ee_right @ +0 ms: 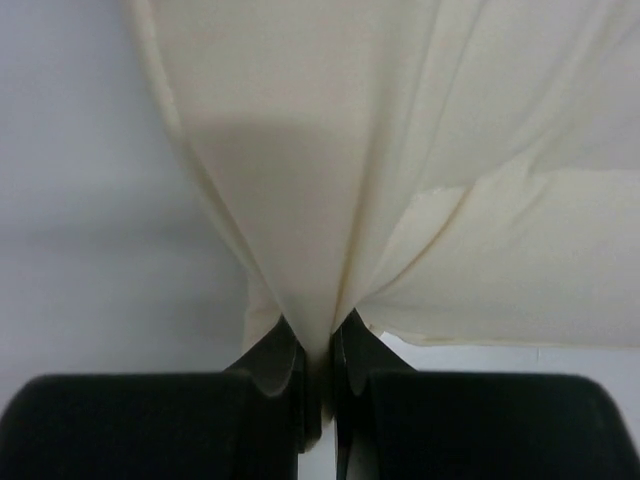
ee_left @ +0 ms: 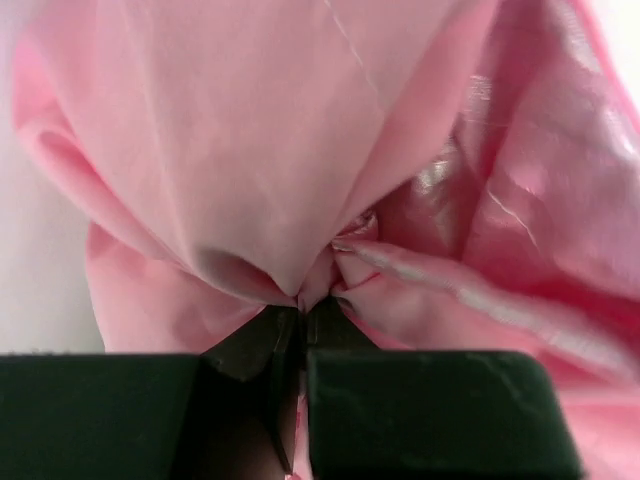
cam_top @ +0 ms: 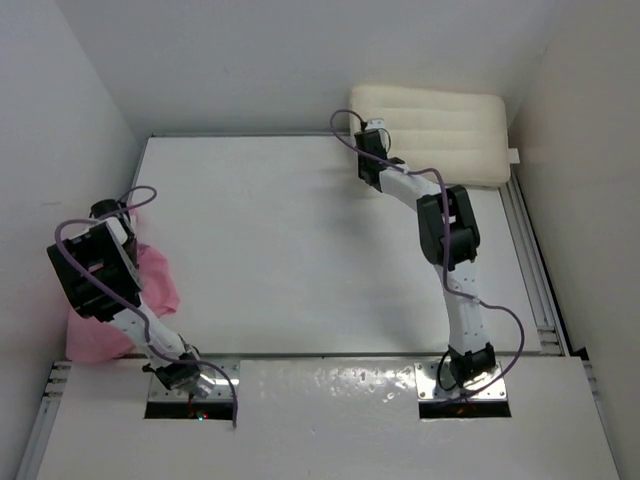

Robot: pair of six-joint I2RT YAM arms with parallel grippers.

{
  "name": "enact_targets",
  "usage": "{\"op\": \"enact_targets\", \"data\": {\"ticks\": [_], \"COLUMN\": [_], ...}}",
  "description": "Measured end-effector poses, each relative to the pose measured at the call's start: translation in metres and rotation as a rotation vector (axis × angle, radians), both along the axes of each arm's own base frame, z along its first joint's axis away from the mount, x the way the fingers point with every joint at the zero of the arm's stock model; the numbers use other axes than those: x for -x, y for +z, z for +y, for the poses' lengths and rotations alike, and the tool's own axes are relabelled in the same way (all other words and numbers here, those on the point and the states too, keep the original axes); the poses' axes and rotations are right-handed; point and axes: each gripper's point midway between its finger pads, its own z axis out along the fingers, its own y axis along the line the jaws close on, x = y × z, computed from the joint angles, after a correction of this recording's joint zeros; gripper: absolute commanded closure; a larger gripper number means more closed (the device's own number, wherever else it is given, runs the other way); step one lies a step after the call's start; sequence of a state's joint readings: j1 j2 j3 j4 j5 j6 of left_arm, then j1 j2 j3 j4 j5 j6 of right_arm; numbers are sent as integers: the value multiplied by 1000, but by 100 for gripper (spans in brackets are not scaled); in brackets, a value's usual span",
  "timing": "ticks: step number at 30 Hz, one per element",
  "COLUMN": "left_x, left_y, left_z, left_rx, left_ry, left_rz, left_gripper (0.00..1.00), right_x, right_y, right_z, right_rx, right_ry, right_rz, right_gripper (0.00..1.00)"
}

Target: Put the pillow into the pillowcase

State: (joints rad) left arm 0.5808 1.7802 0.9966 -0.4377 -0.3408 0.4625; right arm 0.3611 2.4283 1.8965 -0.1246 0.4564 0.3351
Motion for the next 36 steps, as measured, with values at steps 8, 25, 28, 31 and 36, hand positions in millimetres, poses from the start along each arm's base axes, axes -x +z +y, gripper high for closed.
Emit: {"op": "enact_targets", "data": {"ticks": [8, 25, 28, 31, 36], "left_x": [-160, -258, -255, -241, -211], "left_y": [81, 299, 277, 230, 165], "left_z": [-99, -230, -230, -219, -209], "left_rx": [85, 186, 188, 205, 255], "left_ry": [-440, -801, -789, -742, -687], "left_rz": [-299, -776, -733, -630, -466], "left_gripper": [100, 100, 96, 96, 50], "right_x": [123, 219, 215, 205, 194], "right_y": [42, 84, 103, 136, 159], "right_z": [68, 91, 62, 18, -84], "right_rx": [-41, -309, -346, -384, -383], "right_ry": [430, 590, 513, 387, 58], "right_rz": [48, 43, -2, -91, -162], "right_gripper": [100, 98, 100, 100, 1]}}
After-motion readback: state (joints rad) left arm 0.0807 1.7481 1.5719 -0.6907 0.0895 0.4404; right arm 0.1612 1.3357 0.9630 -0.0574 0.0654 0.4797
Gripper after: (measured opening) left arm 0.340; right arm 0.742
